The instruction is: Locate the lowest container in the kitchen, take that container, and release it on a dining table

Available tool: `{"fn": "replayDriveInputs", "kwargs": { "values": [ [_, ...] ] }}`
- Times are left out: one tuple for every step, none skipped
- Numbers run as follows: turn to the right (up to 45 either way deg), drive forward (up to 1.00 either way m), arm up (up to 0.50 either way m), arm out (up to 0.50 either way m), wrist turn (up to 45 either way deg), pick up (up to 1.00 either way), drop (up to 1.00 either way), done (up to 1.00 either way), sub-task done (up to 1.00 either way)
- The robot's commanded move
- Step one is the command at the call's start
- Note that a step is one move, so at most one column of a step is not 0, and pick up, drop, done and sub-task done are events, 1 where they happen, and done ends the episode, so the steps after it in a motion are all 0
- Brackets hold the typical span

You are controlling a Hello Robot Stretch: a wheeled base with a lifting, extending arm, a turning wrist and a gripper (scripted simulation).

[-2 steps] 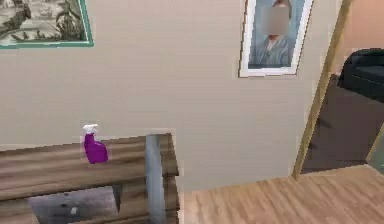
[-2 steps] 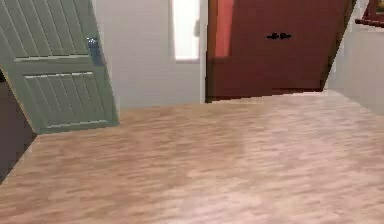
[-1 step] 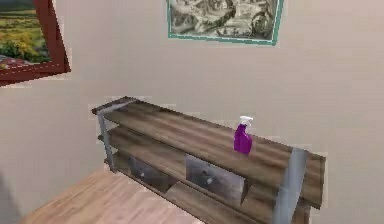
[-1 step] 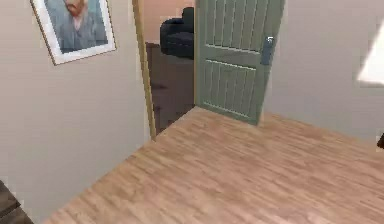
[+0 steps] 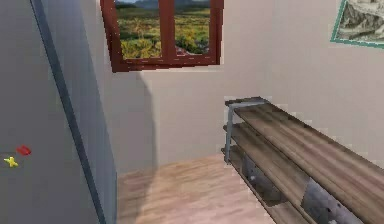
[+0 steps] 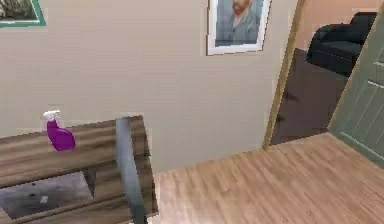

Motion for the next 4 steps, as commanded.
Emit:
{"fn": "replayDriveInputs", "kwargs": {
  "values": [
    [0.0, 0.55, 0.00, 0.00, 0.0, 0.00, 0.00, 0.00, 0.00],
    [45.0, 0.00, 0.00, 0.00, 0.0, 0.00, 0.00, 0.00, 0.00],
    [45.0, 0.00, 0.00, 0.00, 0.0, 0.00, 0.00, 0.00, 0.00],
    [27.0, 0.00, 0.00, 0.00, 0.0, 0.00, 0.00, 0.00, 0.00]
  ]
}}
